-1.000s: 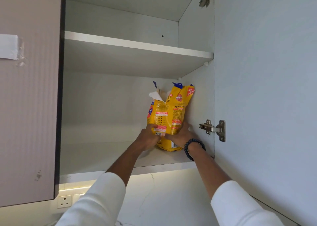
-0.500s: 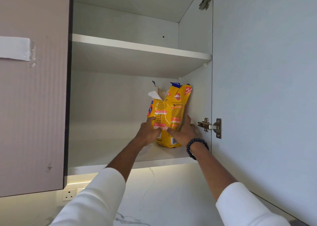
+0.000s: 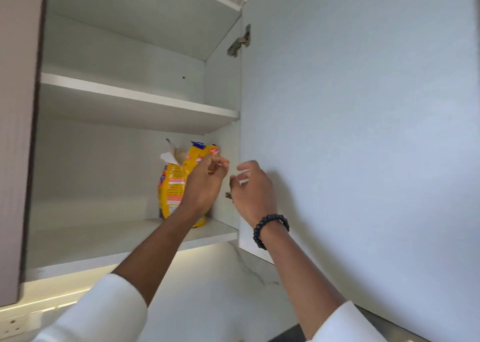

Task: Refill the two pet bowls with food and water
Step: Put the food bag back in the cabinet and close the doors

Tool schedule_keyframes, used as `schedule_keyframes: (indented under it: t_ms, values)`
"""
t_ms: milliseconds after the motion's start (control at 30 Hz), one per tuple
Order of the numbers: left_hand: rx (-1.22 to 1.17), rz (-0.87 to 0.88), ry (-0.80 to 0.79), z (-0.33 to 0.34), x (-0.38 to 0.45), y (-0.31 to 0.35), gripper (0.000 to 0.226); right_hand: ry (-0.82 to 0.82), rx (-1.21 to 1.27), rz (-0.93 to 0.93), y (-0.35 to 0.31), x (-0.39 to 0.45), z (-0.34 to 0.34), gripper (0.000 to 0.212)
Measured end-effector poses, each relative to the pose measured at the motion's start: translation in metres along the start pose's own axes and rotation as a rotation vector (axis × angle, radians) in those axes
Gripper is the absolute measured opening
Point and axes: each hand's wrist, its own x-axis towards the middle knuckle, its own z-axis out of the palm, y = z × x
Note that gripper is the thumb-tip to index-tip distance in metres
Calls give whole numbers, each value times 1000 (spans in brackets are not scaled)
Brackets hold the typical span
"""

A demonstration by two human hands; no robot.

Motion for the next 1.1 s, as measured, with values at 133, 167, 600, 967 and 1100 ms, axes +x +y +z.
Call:
schedule_keyframes:
  t_ms: [133,167,600,967,1100]
  values:
    - [-121,30,-53,31,-30,56,14,108,-73,-103,-26,-16,-78,11]
    - [-140,41,-62,39,-37,68,15,138,-84,-123,-32,-19,-95,10]
    - [-313,141,-41,135,-128,196,10,536,-544,-413,-32,-93,-274,23]
    - [84,313,-118,186,-155,234,39,210,-38,79,10,-107,-316,34]
    - [266,379,-74,163,-155,229,36,241,56,26,4,-117,-308,31]
